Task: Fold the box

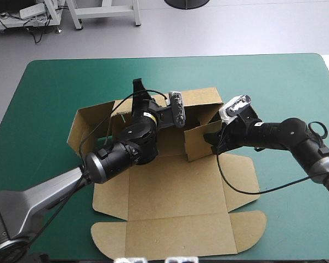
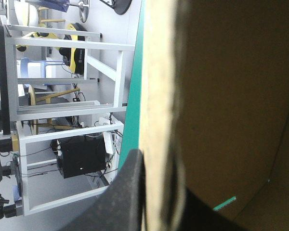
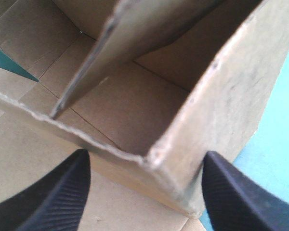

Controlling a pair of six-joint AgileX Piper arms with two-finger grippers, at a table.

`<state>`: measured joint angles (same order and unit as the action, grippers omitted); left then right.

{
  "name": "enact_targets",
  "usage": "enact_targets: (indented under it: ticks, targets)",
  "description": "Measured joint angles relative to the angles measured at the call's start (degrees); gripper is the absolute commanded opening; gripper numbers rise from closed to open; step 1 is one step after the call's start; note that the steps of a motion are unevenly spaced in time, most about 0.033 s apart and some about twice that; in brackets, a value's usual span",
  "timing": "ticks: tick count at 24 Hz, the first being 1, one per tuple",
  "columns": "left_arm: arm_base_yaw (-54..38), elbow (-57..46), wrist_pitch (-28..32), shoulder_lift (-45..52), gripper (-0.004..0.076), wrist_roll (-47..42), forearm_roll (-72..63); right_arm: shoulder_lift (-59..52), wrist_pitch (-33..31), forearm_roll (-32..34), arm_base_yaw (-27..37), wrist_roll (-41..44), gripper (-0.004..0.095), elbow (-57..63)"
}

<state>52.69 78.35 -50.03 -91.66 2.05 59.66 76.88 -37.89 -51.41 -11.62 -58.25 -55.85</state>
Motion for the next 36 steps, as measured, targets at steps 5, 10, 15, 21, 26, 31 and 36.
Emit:
enact_targets:
  ticks: [5, 10, 15, 21, 26, 31, 36]
  targets:
    - [0.00, 0.00, -2.39, 0.00, -0.0009, 0.00, -0.24, 0.00, -0.13, 0.36, 0.00, -0.17, 0.0052, 0.00]
    - [-0.49, 0.00, -3.06, 0.00, -0.0009, 1.62, -0.55, -1.76, -0.52, 5.24, 0.00, -0.07, 0.0637, 0.00]
    - [-2.13, 0.00, -3.58, 0.00, -0.0009, 1.74, -0.89, -7.48, -0.59, 9.58, 0.00, 5.85, 0.0697, -0.28]
    - [-2.19, 0.00, -3.64, 0.00, -0.0009, 4.99, -3.97, -13.14, -2.17, 21.47, 0.00, 13.87, 0.0681, -6.36]
    - [-2.19, 0.00, -3.64, 0.00, -0.0010, 6.65, -4.89, -12.96, -1.09, 27.57, 0.00, 18.99, 0.0664, -7.24]
    - [-2.19, 0.00, -3.53, 0.00, -0.0010, 6.97, -5.00, -11.62, 3.04, 28.53, 0.00, 25.86, 0.0264, -10.27]
    - [-2.29, 0.00, -2.99, 0.00, -0.0010, 7.14, -5.05, -5.38, -0.98, 30.27, 0.00, 30.40, -0.0016, -20.23]
